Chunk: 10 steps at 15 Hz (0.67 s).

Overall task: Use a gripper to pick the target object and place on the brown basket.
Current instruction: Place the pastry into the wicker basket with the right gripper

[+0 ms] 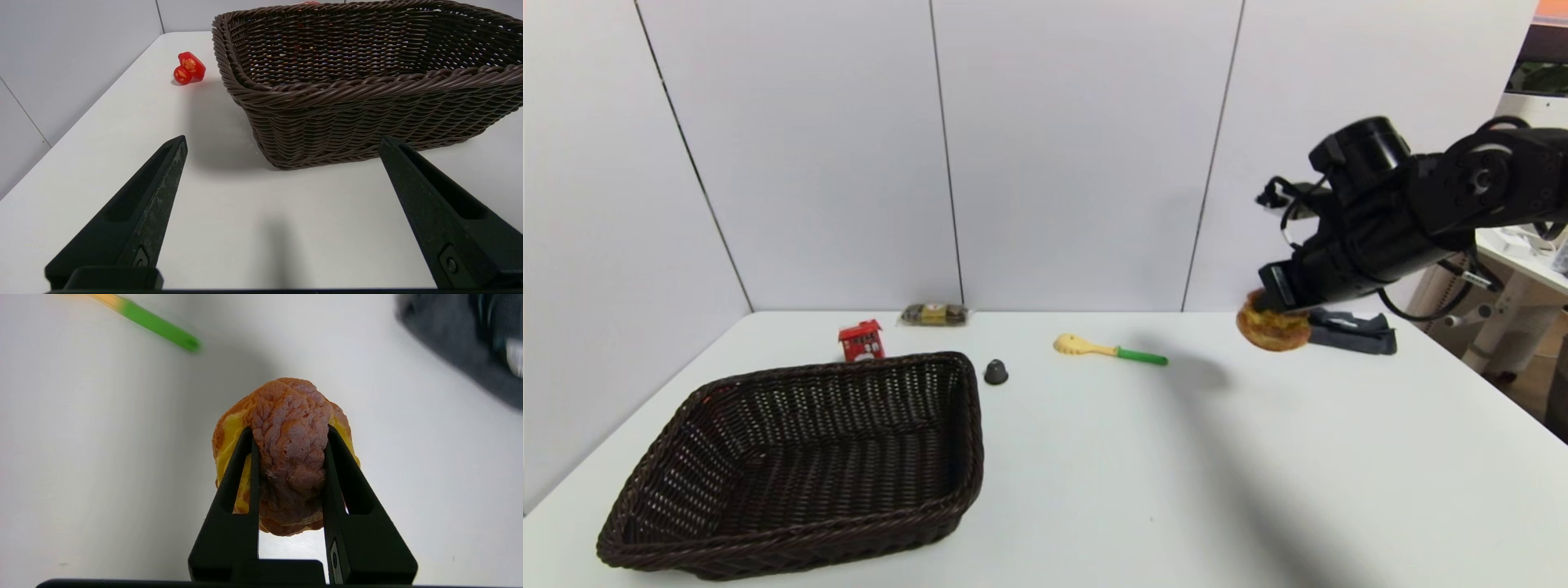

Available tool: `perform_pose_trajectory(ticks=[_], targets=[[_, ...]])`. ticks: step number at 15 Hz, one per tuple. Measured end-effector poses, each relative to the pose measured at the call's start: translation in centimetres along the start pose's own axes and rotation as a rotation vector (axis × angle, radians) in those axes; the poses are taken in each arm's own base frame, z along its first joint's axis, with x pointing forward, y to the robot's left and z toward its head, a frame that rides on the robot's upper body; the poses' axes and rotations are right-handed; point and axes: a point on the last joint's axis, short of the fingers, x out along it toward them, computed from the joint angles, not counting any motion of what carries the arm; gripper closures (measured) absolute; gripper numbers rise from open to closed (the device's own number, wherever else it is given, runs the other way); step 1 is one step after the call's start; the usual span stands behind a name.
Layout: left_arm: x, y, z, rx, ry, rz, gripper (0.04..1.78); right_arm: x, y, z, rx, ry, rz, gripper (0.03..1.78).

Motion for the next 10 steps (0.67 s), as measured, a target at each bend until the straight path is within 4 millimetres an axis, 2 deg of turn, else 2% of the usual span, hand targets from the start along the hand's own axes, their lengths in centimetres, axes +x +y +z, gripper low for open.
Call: perform_pose_trajectory(ticks=[2,5,10], targets=[[0.0,0.0,0.0,0.0,0.0,0.0,0.13,-2.5,3.3,1.7,-0.064,-0.104,0.06,1.37],[0.0,0.0,0.0,0.0,0.0,0.0,0.13,-6.3,9.4,2.8,-0.174,-0.226,0.191,1.37],[0.0,0.0,0.0,0.0,0.0,0.0,0.13,-11.9,20.2,1.5,-0.364,-0.402,0.466,1.41]])
